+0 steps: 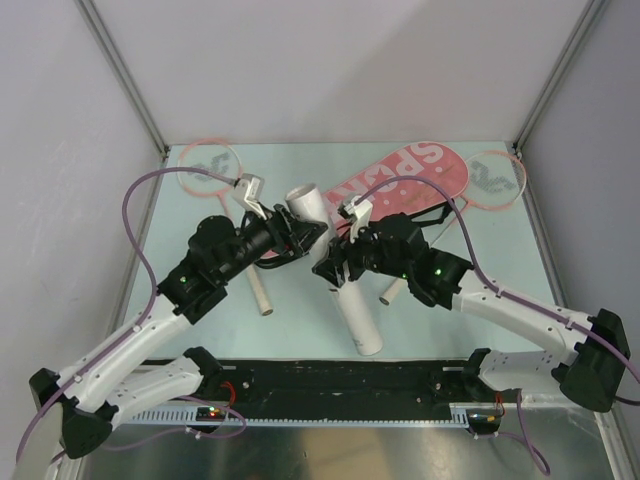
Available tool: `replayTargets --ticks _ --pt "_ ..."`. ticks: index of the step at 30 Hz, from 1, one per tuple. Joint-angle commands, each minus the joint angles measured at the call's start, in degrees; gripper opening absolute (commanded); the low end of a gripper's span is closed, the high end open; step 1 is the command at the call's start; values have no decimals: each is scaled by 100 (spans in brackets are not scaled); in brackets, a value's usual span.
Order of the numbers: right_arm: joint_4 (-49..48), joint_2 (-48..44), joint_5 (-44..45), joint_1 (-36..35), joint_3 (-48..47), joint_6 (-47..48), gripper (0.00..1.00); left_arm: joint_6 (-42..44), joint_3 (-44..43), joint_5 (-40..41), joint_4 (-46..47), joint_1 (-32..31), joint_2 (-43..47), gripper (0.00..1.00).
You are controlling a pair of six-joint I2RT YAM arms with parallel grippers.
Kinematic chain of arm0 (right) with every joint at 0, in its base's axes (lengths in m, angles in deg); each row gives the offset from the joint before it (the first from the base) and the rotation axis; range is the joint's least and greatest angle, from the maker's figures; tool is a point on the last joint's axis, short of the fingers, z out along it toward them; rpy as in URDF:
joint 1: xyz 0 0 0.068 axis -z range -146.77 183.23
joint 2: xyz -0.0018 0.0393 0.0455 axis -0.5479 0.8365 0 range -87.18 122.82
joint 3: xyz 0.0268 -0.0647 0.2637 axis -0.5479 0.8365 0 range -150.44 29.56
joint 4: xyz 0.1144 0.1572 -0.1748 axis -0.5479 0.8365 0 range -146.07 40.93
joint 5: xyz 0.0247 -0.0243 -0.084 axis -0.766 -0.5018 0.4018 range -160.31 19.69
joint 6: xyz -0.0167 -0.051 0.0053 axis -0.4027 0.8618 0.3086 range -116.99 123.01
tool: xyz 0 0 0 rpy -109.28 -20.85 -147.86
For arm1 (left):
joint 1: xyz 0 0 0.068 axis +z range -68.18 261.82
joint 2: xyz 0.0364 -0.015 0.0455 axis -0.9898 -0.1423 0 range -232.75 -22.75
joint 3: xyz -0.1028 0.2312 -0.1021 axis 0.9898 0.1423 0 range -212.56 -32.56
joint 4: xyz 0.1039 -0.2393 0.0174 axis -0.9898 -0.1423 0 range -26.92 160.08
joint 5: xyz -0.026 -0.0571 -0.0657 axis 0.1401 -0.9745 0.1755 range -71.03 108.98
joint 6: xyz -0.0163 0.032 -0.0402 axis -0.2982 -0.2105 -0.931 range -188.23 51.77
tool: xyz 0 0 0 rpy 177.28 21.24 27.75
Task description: Pack up the badminton gear
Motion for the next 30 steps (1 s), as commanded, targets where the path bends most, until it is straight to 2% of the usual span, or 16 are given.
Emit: replayTargets --ticks 1,9,14,19,24,30 --pt "-770 32 81 -44 -318 -384 66 -190 93 41 590 -14 -65 78" --pt "-1036 30 83 -29 -233 -711 67 -315 244 115 893 -10 -174 80" --pt "-1146 68 -76 9 -200 -860 67 -379 369 236 1110 -13 -156 67" --pt "-1056 64 6 17 -176 -956 80 -337 385 243 1121 15 -130 60" --pt "-985 -139 102 65 -65 -1020 93 -173 91 171 437 197 -123 51" --pt "-524 -438 -94 170 -44 -1001 95 437 -575 347 -776 531 -15 49"
